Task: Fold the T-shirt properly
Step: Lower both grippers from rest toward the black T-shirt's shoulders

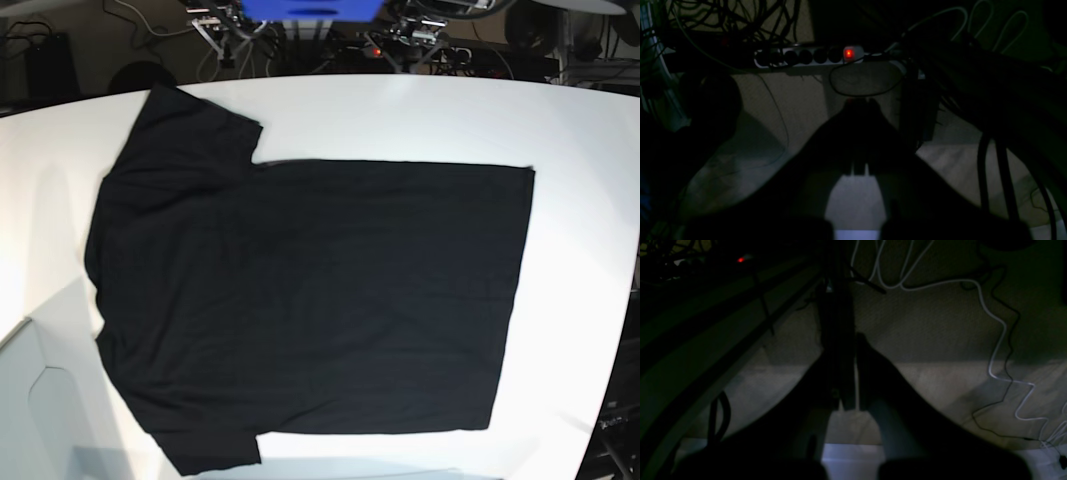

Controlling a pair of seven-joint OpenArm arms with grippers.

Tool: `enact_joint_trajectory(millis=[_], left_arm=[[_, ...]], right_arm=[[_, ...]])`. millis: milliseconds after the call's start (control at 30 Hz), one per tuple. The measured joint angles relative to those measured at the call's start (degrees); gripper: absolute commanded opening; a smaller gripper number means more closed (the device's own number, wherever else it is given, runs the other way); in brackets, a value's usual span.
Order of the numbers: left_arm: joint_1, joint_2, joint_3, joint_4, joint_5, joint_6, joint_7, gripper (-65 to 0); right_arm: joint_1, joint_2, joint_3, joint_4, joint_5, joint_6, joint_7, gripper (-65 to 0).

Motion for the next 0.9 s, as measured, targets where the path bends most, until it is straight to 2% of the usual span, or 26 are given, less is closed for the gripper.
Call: enact_joint_trajectory(millis=[900], left_arm=[[1.3,-0.1,0.0,0.2,0.0,0.0,-0.5,-65.0]], right_arm=[[-1.8,0.0,0.1,2.3,0.4,-0.2,0.6,-65.0]])
